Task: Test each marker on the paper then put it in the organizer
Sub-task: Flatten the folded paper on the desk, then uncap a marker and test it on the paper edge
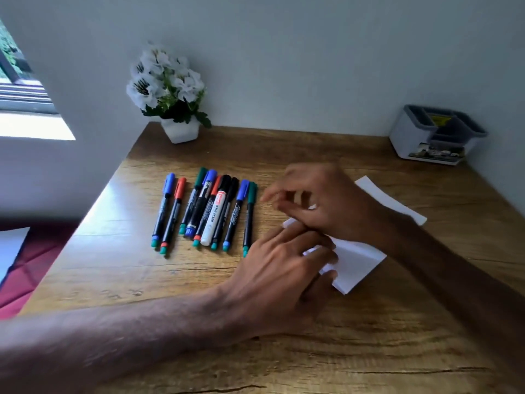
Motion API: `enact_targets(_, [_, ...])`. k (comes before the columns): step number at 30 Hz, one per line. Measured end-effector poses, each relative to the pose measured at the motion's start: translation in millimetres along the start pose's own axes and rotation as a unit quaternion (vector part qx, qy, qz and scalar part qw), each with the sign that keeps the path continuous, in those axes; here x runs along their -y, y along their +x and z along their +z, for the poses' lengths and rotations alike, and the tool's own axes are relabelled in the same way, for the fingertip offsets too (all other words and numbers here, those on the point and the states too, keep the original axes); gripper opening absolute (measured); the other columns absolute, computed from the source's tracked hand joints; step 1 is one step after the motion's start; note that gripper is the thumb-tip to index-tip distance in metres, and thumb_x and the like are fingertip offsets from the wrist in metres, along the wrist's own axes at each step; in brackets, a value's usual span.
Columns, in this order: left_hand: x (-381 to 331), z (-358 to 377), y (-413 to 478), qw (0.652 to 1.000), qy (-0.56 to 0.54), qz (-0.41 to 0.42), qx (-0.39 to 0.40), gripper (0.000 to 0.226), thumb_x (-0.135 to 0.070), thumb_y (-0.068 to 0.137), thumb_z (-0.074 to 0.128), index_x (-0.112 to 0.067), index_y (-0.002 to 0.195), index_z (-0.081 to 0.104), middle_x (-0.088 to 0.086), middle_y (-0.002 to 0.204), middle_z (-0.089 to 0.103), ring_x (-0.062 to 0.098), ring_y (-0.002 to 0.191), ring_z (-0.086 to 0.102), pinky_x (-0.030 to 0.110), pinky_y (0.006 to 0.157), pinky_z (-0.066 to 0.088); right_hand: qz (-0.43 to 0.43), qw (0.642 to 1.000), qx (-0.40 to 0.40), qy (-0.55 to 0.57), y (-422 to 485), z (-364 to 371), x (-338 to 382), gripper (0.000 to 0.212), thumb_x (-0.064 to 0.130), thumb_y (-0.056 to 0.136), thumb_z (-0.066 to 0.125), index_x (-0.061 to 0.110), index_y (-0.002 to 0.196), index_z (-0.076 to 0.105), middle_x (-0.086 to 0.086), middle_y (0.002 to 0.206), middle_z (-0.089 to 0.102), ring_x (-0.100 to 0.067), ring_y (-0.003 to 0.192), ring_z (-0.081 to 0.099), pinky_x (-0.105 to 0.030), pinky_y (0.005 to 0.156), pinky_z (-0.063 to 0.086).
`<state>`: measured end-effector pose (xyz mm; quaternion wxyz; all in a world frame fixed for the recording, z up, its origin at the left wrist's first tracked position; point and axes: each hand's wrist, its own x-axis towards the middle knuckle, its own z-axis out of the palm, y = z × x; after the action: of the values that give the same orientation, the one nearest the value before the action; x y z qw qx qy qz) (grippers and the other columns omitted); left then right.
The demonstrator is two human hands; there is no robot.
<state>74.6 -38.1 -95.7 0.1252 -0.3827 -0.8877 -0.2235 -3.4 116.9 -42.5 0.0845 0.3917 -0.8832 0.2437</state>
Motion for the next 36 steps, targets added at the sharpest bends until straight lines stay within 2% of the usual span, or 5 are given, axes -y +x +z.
enact_targets(7, [-0.3,-4.3,-0.8,1.0,0.023,-0.009,0.013,0.028,-0.041,0.097,0.057,-0.025,0.112,0.075,-0.01,0.119,0.072,0.013,0.114,0.063,0.037,0.097,0.047,-0.033,0.987,0.142,-0.072,36.4,19.3,-15.9,0.026,0.024,0.096,0.067,0.027,0.122,0.073,0.01,0.096,0.062,0.006,0.073,0.046,-0.008,0.064,0.03])
enact_targets(12, [0.0,-6.8,-1.0,1.0,0.023,-0.012,0.004,0.028,-0.043,0.095,0.06,-0.026,0.111,0.075,-0.009,0.124,0.071,0.012,0.12,0.061,0.035,0.103,0.046,-0.07,0.978,0.167,-0.107,42.8,19.0,-12.9,0.022,0.029,0.096,0.067,0.022,0.116,0.075,0.0,0.111,0.069,-0.006,0.087,0.057,-0.008,0.066,0.031])
enact_targets(19, [2.9,-2.8,-2.9,0.998,0.061,-0.025,-0.011,0.037,-0.049,0.095,0.058,-0.026,0.123,0.067,-0.001,0.146,0.056,0.02,0.143,0.043,0.036,0.116,0.039,-0.014,0.994,-0.005,-0.106,21.6,-6.3,-39.4,0.016,0.022,0.096,0.067,0.021,0.111,0.068,0.005,0.103,0.059,-0.009,0.081,0.056,-0.027,0.066,0.045])
enact_targets(25, [12.0,-8.4,1.4,0.992,0.025,-0.101,0.078,0.062,-0.065,0.099,0.041,-0.033,0.152,0.036,-0.004,0.166,0.011,0.018,0.149,0.025,0.039,0.113,0.042,0.148,0.968,-0.191,0.07,-27.9,-17.5,-56.0,0.01,0.008,0.094,0.068,0.013,0.101,0.064,0.002,0.086,0.066,-0.013,0.076,0.064,-0.025,0.06,0.052])
enact_targets(36, [14.3,-11.9,6.5,0.997,-0.017,-0.076,-0.012,0.041,-0.058,0.096,0.051,-0.033,0.127,0.06,-0.015,0.13,0.049,0.005,0.116,0.045,0.03,0.091,0.052,0.192,0.884,-0.161,0.394,-56.9,-10.4,-53.2,0.021,0.017,0.087,0.065,0.001,0.101,0.068,-0.016,0.085,0.075,-0.03,0.071,0.073,-0.035,0.058,0.061])
